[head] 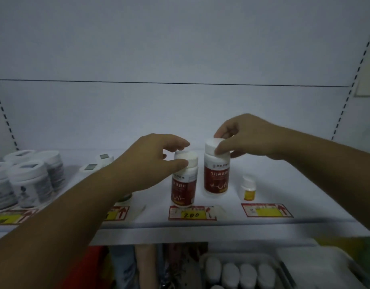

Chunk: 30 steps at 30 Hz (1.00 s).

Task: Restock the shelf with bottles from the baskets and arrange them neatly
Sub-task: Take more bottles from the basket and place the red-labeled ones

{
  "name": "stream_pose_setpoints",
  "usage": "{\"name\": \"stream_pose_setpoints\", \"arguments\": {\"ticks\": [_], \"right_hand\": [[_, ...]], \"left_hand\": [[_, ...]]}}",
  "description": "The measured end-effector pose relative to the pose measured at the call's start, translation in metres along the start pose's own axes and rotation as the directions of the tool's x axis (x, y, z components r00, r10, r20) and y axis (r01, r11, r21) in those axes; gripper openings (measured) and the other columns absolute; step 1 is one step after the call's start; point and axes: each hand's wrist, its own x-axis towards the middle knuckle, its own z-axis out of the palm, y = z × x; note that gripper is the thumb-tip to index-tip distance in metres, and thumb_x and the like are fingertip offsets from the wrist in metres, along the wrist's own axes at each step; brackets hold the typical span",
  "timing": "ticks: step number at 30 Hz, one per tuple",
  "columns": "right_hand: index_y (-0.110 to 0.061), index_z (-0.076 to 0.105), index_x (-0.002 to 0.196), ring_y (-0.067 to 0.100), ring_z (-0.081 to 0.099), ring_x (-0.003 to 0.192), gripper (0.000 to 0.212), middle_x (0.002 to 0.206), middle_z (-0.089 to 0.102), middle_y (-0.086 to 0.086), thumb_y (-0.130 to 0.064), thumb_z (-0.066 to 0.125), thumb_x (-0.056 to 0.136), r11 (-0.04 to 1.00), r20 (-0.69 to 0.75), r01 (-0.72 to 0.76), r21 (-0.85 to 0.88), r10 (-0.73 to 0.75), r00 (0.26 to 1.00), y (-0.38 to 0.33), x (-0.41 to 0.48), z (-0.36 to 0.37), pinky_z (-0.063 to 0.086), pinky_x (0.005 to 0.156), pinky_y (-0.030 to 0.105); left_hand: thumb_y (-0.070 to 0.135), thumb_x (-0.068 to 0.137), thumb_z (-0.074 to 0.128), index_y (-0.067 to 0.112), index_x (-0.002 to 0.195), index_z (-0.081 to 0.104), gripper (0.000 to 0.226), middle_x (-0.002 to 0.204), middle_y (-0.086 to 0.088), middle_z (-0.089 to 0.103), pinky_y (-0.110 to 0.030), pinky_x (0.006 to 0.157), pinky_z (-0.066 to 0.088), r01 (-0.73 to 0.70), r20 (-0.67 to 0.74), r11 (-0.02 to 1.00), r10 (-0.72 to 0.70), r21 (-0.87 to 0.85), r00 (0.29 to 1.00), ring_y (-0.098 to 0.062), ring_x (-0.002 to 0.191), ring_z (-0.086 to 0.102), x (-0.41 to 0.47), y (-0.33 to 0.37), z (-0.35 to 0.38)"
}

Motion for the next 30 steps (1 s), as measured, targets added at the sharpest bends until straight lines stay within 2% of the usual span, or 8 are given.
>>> {"name": "stream_pose_setpoints", "arguments": {"ticks": [3, 7, 13, 16, 18, 22, 26, 30], "right_hand": [[-0.012, 0.067, 0.097, 0.014, 0.068, 0.082, 0.024, 0.095, 0.069, 0.004, -0.014, 0.073, 0.074, 0.999, 0.028, -0.028, 0.026, 0.027, 0.999, 0.012, 0.0, 0.018, 0.057, 0.063, 0.018], [-0.017, 0.066, 0.098, 0.012, 0.067, 0.083, 0.023, 0.096, 0.068, -0.001, -0.018, 0.072, 0.076, 0.999, -0.015, -0.025, 0.044, 0.025, 1.0, 0.017, -0.001, 0.026, 0.056, 0.063, 0.018], [-0.027, 0.06, 0.115, 0.008, 0.061, 0.093, 0.04, 0.109, 0.062, -0.012, -0.038, 0.068, 0.077, 0.993, -0.043, -0.013, -0.119, 0.008, 0.999, 0.022, -0.003, 0.03, 0.049, 0.072, 0.018], [-0.026, 0.049, 0.133, 0.01, 0.054, 0.108, 0.06, 0.13, 0.056, -0.005, -0.056, 0.057, 0.081, 0.984, -0.257, 0.0, -0.177, -0.046, 0.965, 0.028, -0.003, 0.023, 0.041, 0.085, 0.023], [-0.025, 0.038, 0.141, 0.017, 0.044, 0.129, 0.068, 0.147, 0.043, -0.001, -0.06, 0.049, 0.084, 0.936, -0.352, -0.032, -0.351, -0.1, 0.931, 0.035, -0.008, 0.008, 0.036, 0.101, 0.032], [-0.023, 0.012, 0.15, 0.021, 0.003, 0.147, 0.079, 0.16, 0.008, 0.004, -0.061, 0.044, 0.087, 0.724, -0.157, -0.055, -0.688, -0.074, 0.985, 0.06, -0.035, -0.023, 0.011, 0.117, 0.04], [-0.022, 0.007, 0.15, 0.023, -0.006, 0.147, 0.08, 0.16, -0.002, 0.007, -0.06, 0.042, 0.088, 0.653, -0.089, -0.022, -0.757, -0.07, 0.994, 0.086, -0.08, -0.045, 0.003, 0.117, 0.043], [-0.022, 0.007, 0.15, 0.023, -0.008, 0.147, 0.08, 0.16, -0.004, 0.007, -0.058, 0.043, 0.089, 0.651, -0.048, 0.025, -0.759, -0.094, 0.994, 0.114, -0.129, -0.063, 0.002, 0.118, 0.044]], "left_hand": [[0.033, 0.086, 0.061, 0.036, 0.121, 0.057, 0.036, 0.125, 0.015, 0.059, -0.019, 0.088, 0.044, -0.017, -0.001, 1.0, 0.017, -0.013, 1.0, -0.002, 0.104, 0.052, -0.006, -0.004, 0.0], [0.031, 0.088, 0.058, 0.036, 0.122, 0.056, 0.035, 0.128, 0.015, 0.057, -0.01, 0.079, 0.038, -0.083, -0.006, 0.996, 0.083, 0.015, 0.997, 0.0, 0.102, 0.048, -0.01, -0.012, -0.001], [0.036, 0.088, 0.056, 0.037, 0.124, 0.052, 0.036, 0.13, 0.013, 0.054, -0.018, 0.08, 0.042, -0.116, 0.025, 0.993, 0.116, 0.03, 0.993, -0.004, 0.102, 0.051, -0.003, -0.007, -0.005], [0.041, 0.089, 0.051, 0.036, 0.126, 0.05, 0.037, 0.132, 0.011, 0.053, -0.023, 0.087, 0.041, -0.13, 0.023, 0.99, 0.129, 0.051, 0.991, -0.006, 0.105, 0.05, 0.003, 0.012, -0.013], [0.046, 0.09, 0.046, 0.035, 0.126, 0.05, 0.038, 0.132, 0.011, 0.054, -0.024, 0.086, 0.039, -0.141, 0.026, 0.988, 0.14, 0.064, 0.99, -0.006, 0.105, 0.049, 0.007, 0.031, -0.016], [0.047, 0.094, 0.038, 0.031, 0.137, 0.039, 0.047, 0.147, 0.007, 0.041, -0.026, 0.096, 0.031, -0.208, 0.079, 0.961, 0.196, 0.182, 0.977, -0.015, 0.124, 0.044, 0.015, 0.076, -0.001], [0.045, 0.096, 0.035, 0.031, 0.148, 0.016, 0.057, 0.161, 0.001, 0.005, -0.042, 0.117, 0.001, -0.225, 0.226, 0.915, 0.154, 0.334, 0.962, -0.016, 0.147, -0.006, 0.029, 0.116, 0.033], [0.053, 0.095, 0.029, 0.029, 0.149, 0.009, 0.063, 0.161, -0.002, -0.002, -0.044, 0.117, -0.002, -0.178, 0.261, 0.896, 0.072, 0.407, 0.963, -0.018, 0.147, -0.009, 0.033, 0.147, 0.074]]}}
